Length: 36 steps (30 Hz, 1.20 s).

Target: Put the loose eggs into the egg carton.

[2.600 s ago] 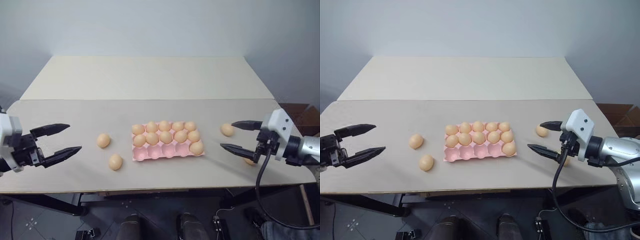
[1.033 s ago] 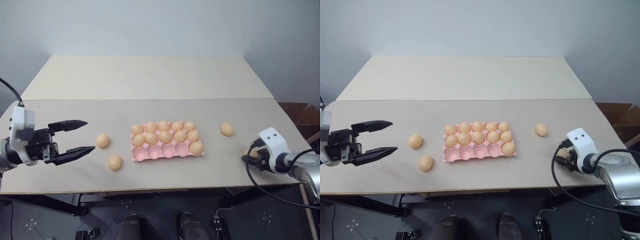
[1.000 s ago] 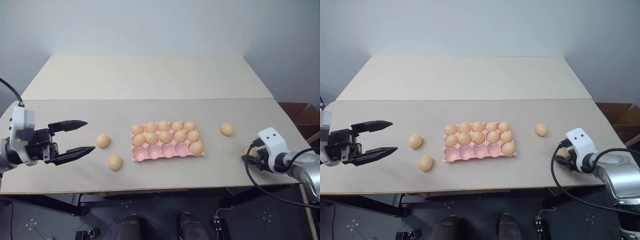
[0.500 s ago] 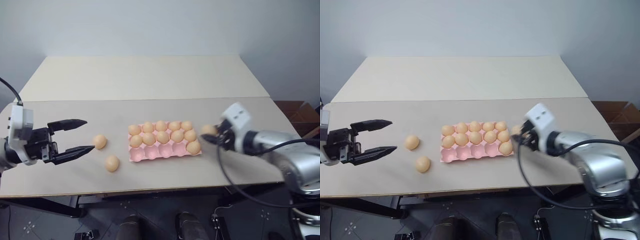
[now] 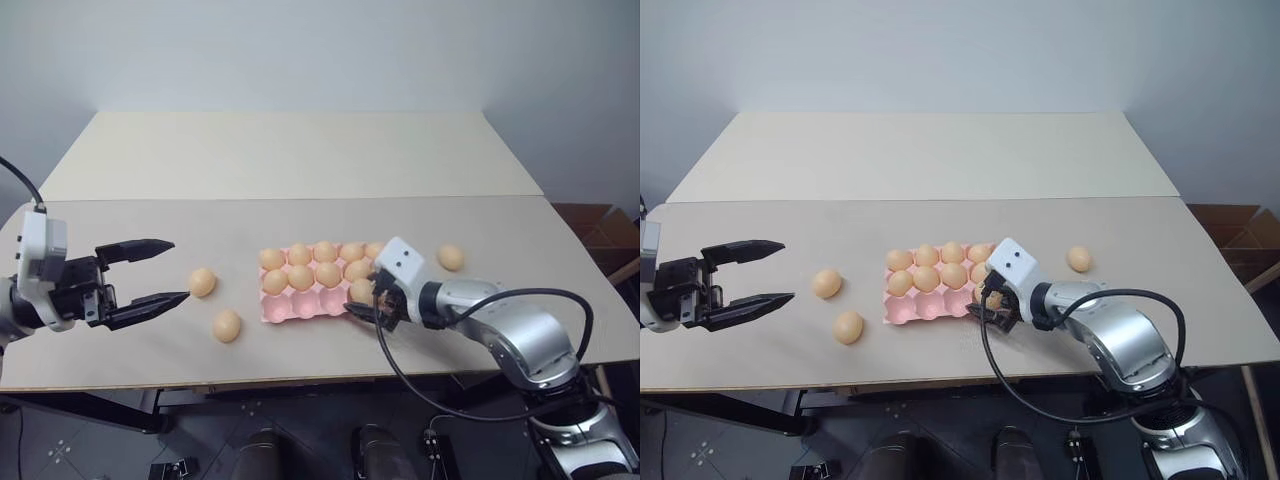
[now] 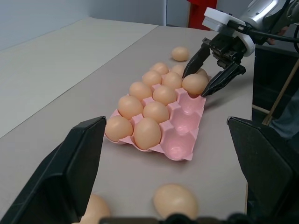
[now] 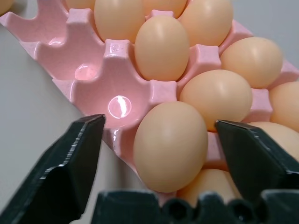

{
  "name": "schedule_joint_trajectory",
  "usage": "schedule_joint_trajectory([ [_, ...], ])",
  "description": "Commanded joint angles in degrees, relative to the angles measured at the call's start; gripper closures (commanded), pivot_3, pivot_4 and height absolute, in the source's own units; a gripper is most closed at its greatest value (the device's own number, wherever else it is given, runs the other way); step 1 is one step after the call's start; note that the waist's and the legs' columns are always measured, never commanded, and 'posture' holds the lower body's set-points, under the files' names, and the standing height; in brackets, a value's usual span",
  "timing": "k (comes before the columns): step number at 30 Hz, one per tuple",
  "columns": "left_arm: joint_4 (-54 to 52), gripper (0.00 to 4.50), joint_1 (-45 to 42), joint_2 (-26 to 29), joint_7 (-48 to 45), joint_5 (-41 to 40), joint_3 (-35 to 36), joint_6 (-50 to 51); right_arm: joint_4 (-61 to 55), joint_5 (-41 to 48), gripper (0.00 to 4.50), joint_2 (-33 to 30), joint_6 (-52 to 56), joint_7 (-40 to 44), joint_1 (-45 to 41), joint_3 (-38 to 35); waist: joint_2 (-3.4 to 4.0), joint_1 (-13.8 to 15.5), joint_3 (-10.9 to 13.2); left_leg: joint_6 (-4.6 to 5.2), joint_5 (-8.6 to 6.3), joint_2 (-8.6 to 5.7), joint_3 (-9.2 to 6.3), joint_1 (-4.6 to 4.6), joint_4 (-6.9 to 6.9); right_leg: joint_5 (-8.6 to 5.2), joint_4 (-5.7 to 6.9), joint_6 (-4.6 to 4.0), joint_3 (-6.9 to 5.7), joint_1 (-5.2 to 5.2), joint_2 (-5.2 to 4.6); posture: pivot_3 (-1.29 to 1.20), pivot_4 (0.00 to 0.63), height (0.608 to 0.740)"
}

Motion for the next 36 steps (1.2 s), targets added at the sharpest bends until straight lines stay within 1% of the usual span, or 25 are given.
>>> schedule_joint_trajectory([
  [1, -1.2, 0.00, 0.5, 0.4, -0.1, -0.6, 2.0, -0.8, -6.1, 3.8, 0.03, -3.8, 1.4, 2.5, -1.2, -10.4, 0.01, 0.1, 0.0, 0.00, 0.00, 0.00, 0.00, -0.03, 0.00, 0.00, -0.01, 0.00, -0.01, -0.01, -0.01, 0.00, 0.150, 0.740],
  [2, -1.2, 0.00, 0.7, 0.3, -0.1, -0.6, 2.1, -0.9, -7.1, 5.1, 0.03, -4.9, 1.9, 3.3, -1.0, -12.9, 0.00, 0.1, 0.0, 0.00, 0.00, -0.01, -0.01, -0.03, 0.00, 0.00, -0.01, 0.01, -0.01, -0.01, -0.02, 0.00, 0.150, 0.740],
  [4, -0.9, 0.00, 1.5, 0.2, -0.3, -0.6, 2.7, -1.1, -8.3, 8.4, 0.03, -8.2, 2.5, 6.0, 0.5, -20.2, 0.00, 0.2, 0.0, 0.00, 0.00, -0.02, -0.02, -0.05, 0.00, -0.01, -0.05, 0.01, 0.00, -0.01, -0.04, 0.00, 0.150, 0.740],
  [6, -0.4, 0.00, 2.2, -0.1, 0.1, -0.7, 3.5, -1.2, -7.7, 10.7, 0.03, -11.2, 0.9, 9.3, 3.9, -27.7, -0.01, 0.3, 0.0, 0.00, -0.01, -0.01, -0.03, -0.05, -0.01, 0.00, -0.10, 0.02, -0.01, 0.01, -0.04, 0.00, 0.150, 0.740],
  [7, -0.3, 0.00, 2.4, -0.3, 0.3, -0.8, 3.8, -1.2, -7.2, 11.5, 0.03, -11.9, 0.3, 10.1, 5.1, -30.0, -0.01, 0.5, 0.0, 0.00, -0.01, -0.01, -0.03, -0.05, -0.01, -0.01, -0.13, 0.02, -0.05, 0.04, -0.04, 0.00, 0.150, 0.740],
  [10, 0.2, 0.00, 2.7, -0.6, 0.2, -1.5, 4.8, -1.0, -4.7, 10.0, 0.03, -16.6, -7.9, 16.9, 13.7, -37.6, 0.00, 0.6, 0.0, 0.00, -0.01, 0.00, 0.03, -0.04, -0.01, -0.03, -0.15, -0.02, -0.06, 0.06, -0.03, 0.00, 0.150, 0.740],
  [12, 0.0, 0.00, 2.8, -0.8, 0.5, -1.9, 5.2, -0.8, -2.3, 8.8, 0.03, -18.6, -12.3, 20.9, 19.3, -41.3, 0.00, 0.7, 0.0, 0.00, 0.00, 0.01, 0.06, 0.01, -0.01, -0.18, -0.13, -0.11, -0.05, 0.08, -0.01, 0.00, 0.150, 0.740],
  [13, -0.2, 0.00, 2.6, -0.9, 0.7, -2.3, 5.4, -0.7, -0.8, 7.8, 0.03, -18.9, -16.2, 23.8, 23.4, -43.3, 0.00, 0.8, 0.0, 0.00, 0.00, 0.01, 0.07, 0.01, -0.01, -0.33, -0.13, 0.01, -0.05, 0.08, -0.01, 0.00, 0.150, 0.740],
  [15, -0.4, 0.00, 2.4, -1.2, 0.9, -2.8, 5.7, -0.5, 1.4, 6.9, 0.03, -18.8, -21.3, 26.9, 28.8, -45.7, -0.03, 0.9, 0.0, 0.00, -0.01, 0.01, 0.15, 0.06, -0.01, -0.44, -0.13, 0.21, -0.06, 0.16, -0.01, 0.00, 0.150, 0.740],
  [17, -0.8, 0.00, 2.8, -1.3, 1.0, -2.9, 5.8, -0.5, 3.5, 5.7, 0.03, -17.4, -26.2, 28.3, 33.0, -46.7, -0.02, 0.9, 0.0, 0.00, 0.00, -0.01, 0.16, 0.08, 0.00, -0.38, -0.12, 0.30, 0.05, 0.15, -0.03, 0.00, 0.150, 0.740],
  [20, -1.3, 0.00, 3.5, -1.5, 1.2, -3.1, 5.9, -0.6, 5.4, 4.5, 0.03, -15.9, -30.6, 28.3, 35.7, -46.3, -0.02, 0.6, 0.0, 0.00, 0.00, 0.04, 0.15, 0.16, 0.00, -0.40, -0.10, 0.27, 0.09, 0.19, 0.00, 0.00, 0.150, 0.740],
  [24, -1.5, 0.00, 3.7, -1.4, 1.5, -3.3, 6.0, -0.4, 6.1, 4.3, 0.03, -15.8, -30.9, 26.3, 34.7, -45.0, 0.00, 0.1, 0.0, 0.00, 0.00, 0.04, 0.11, 0.19, 0.00, -0.44, 0.00, 0.19, 0.18, 0.12, 0.00, 0.00, 0.150, 0.740],
  [28, -1.4, 0.00, 3.5, -1.1, 1.6, -3.3, 5.8, -0.5, 6.3, 3.8, 0.03, -16.8, -28.9, 24.0, 33.8, -44.3, 0.00, 0.2, 0.0, 0.00, -0.01, 0.01, 0.09, 0.17, -0.01, -0.44, -0.01, 0.20, 0.18, 0.11, -0.01, 0.00, 0.150, 0.740],
  [32, -1.4, 0.00, 3.3, -1.0, 1.8, -3.3, 5.7, -0.4, 7.1, 2.8, 0.03, -16.9, -25.8, 19.3, 30.7, -41.9, 0.00, 0.2, 0.0, 0.00, -0.01, -0.01, 0.09, 0.16, -0.01, -0.45, -0.03, 0.16, 0.19, 0.12, -0.03, 0.00, 0.150, 0.740],
  [34, -1.4, 0.00, 3.2, -1.0, 1.9, -3.3, 5.6, -0.4, 8.0, 2.1, 0.03, -16.6, -23.9, 16.4, 27.6, -39.6, 0.00, 0.0, 0.0, 0.00, -0.01, 0.01, 0.08, 0.18, 0.00, -0.46, -0.03, 0.15, 0.18, 0.12, -0.02, 0.00, 0.150, 0.740],
  [36, -1.2, 0.00, 2.8, -0.9, 1.9, -3.2, 5.3, -0.3, 10.2, 0.2, 0.03, -15.5, -21.1, 11.8, 22.4, -35.3, 0.00, -0.1, 0.0, 0.00, 0.00, 0.01, 0.08, 0.18, -0.01, -0.45, -0.02, 0.12, 0.19, 0.10, -0.03, 0.00, 0.150, 0.740],
])
